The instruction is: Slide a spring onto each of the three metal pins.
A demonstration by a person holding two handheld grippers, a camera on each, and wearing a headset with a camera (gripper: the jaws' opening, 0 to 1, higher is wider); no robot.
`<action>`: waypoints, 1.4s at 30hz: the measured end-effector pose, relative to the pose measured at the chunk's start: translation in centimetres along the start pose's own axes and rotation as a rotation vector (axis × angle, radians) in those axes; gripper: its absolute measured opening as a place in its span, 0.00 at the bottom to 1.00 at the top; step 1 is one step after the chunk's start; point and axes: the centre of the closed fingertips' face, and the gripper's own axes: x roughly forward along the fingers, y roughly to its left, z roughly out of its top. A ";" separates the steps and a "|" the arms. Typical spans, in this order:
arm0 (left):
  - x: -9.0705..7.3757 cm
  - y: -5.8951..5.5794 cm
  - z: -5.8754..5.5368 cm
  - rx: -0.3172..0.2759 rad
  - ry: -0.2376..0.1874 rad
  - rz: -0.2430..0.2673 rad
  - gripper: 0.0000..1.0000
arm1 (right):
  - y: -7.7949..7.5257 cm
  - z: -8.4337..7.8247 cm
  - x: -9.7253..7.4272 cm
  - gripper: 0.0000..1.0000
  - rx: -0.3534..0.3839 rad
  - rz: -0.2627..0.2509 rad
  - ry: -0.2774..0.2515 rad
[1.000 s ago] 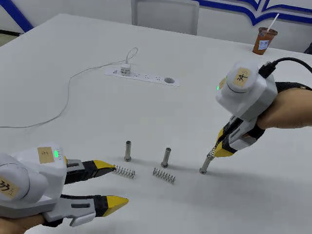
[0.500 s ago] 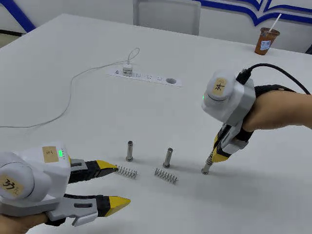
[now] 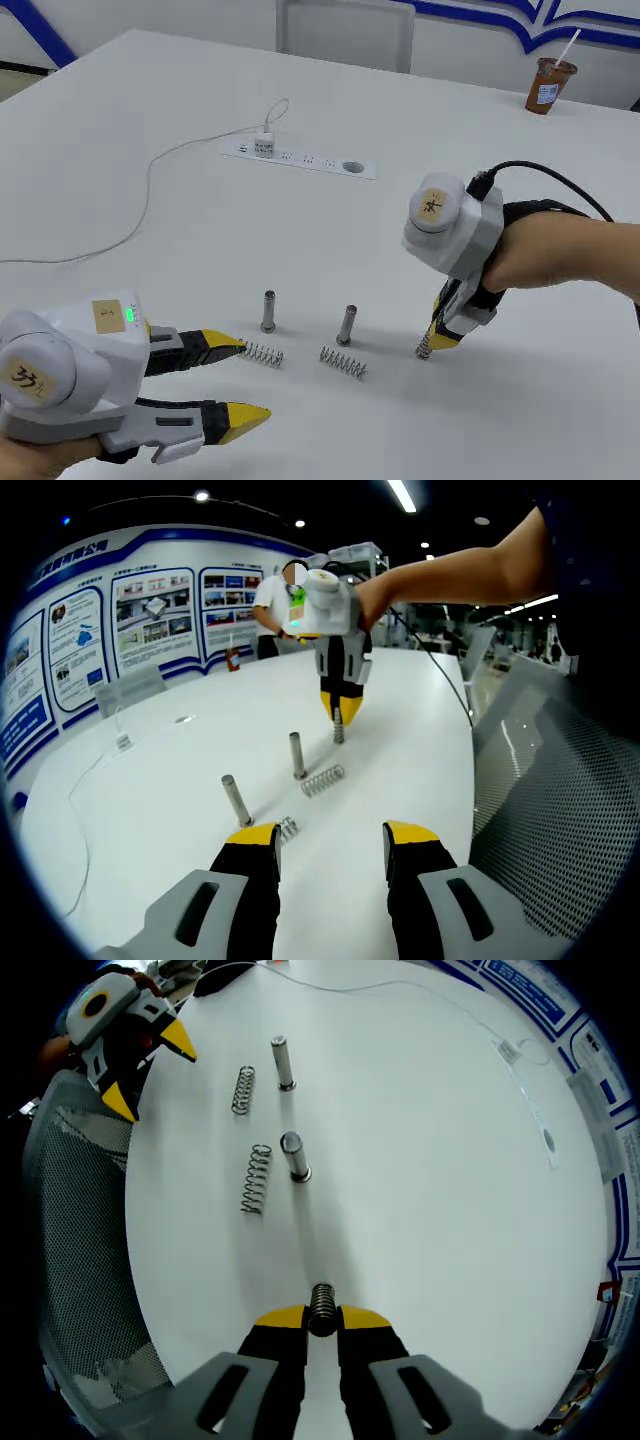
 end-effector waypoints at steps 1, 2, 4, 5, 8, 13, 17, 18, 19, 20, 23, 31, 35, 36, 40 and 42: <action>0.0 0.0 0.0 0.000 0.000 0.000 0.42 | 0.0 0.0 0.1 0.12 0.001 0.001 0.001; 0.0 0.0 0.0 0.000 0.000 0.000 0.42 | 0.1 0.0 0.2 0.12 0.002 0.002 0.002; 0.0 0.0 0.1 0.000 0.000 0.000 0.42 | 0.2 0.0 0.3 0.12 0.007 0.004 0.000; 0.0 0.0 0.1 0.001 -0.001 0.001 0.42 | 0.3 0.0 0.3 0.13 0.007 0.005 -0.001; -0.1 0.0 0.2 0.002 -0.001 0.002 0.42 | 0.3 -0.1 0.5 0.13 -0.001 0.002 0.002; -0.1 0.0 0.2 0.001 -0.001 0.003 0.42 | 0.4 -0.1 0.6 0.16 -0.006 0.004 -0.012; -0.1 -0.1 0.2 0.002 0.000 0.000 0.42 | 0.6 -0.3 0.5 0.19 0.001 0.000 -0.027; 0.0 -0.2 0.2 0.003 0.000 0.000 0.42 | 0.6 -0.5 0.5 0.19 0.004 -0.002 -0.033; 0.0 -0.2 0.2 0.004 0.000 -0.001 0.42 | 0.6 -0.5 0.5 0.20 0.007 -0.003 -0.038; 0.0 -0.2 0.3 0.003 -0.001 -0.001 0.42 | 0.5 -0.6 0.4 0.21 0.010 -0.005 -0.042; 0.0 -0.2 0.4 0.003 -0.003 0.000 0.42 | 0.5 -1.1 0.3 0.21 0.021 -0.010 -0.052; 0.1 -0.2 0.4 0.004 -0.003 -0.001 0.42 | 1.1 -2.3 0.2 0.21 0.058 -0.010 -0.070; 0.1 -0.2 0.4 0.005 -0.004 -0.002 0.42 | 1.9 -2.6 0.3 0.21 0.071 -0.004 -0.081; 0.2 -0.2 0.4 0.006 -0.004 -0.002 0.42 | 2.2 -2.6 0.3 0.21 0.074 -0.001 -0.084; 0.1 -0.1 0.5 0.009 -0.004 -0.002 0.42 | 3.0 -2.5 0.3 0.21 0.080 0.004 -0.102; 0.1 -0.1 0.5 0.009 -0.004 -0.002 0.42 | 3.5 -2.2 0.1 0.21 0.086 0.010 -0.123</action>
